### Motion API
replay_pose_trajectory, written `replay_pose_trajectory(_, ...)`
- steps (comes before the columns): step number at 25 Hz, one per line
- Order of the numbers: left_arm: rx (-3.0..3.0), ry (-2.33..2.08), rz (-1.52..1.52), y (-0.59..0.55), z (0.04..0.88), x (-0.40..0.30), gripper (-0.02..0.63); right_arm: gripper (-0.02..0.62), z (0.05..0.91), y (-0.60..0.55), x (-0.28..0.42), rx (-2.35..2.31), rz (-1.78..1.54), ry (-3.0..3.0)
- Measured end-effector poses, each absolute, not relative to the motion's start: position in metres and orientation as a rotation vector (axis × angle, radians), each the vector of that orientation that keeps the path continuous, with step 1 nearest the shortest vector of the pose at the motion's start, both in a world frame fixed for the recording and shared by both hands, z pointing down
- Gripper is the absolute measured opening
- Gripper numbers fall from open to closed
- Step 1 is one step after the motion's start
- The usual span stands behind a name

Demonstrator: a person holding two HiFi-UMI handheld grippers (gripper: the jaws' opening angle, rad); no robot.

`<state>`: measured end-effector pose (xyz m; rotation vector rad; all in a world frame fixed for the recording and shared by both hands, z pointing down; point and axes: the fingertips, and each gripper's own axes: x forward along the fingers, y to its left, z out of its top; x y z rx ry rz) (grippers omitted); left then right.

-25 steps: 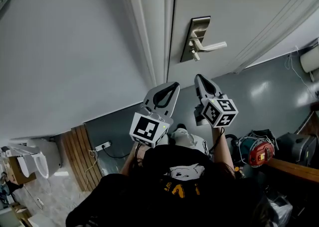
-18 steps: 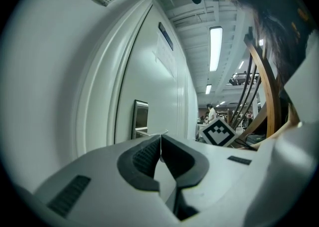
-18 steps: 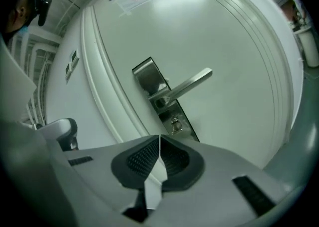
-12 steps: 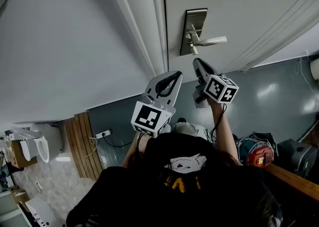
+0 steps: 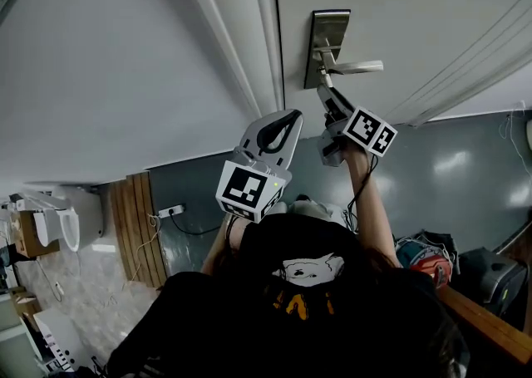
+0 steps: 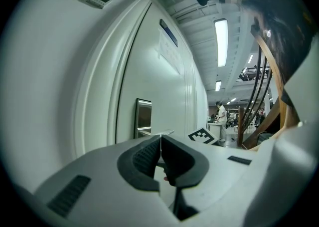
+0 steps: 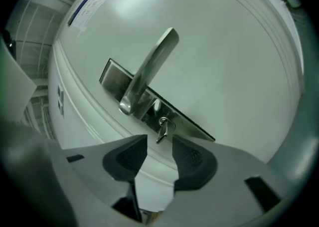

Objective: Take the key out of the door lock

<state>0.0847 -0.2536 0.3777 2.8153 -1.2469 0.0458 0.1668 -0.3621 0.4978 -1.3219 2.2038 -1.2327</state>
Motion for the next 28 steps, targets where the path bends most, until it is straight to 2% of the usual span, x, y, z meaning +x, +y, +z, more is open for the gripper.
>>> replay_pose_trajectory(3, 2.807, -1.266, 0.054, -0.253, 0.378, 0.086, 0.009, 0.153, 0.5, -0.371, 0.171, -1.299, -1.281, 2.122)
replay_pose_trajectory(10, 2.787, -1.323, 0.063, -0.252, 0.378, 0.085, 0.009, 0.065, 0.498, -0.387, 0.164, -1.251, -1.334, 2.045)
replay_pose_trajectory(19, 2.763, -1.371, 0.1, -0.251, 0.384, 0.078, 0.009, 0.025, 0.503, -0.39, 0.167, -1.063, -1.45, 1.739)
replay_pose_trajectory(28, 2.762, -1.36, 0.136, -0.245, 0.39, 0.079, 0.009, 0.02, 0.509, -0.362, 0.172, -0.992, -1.471, 1.635)
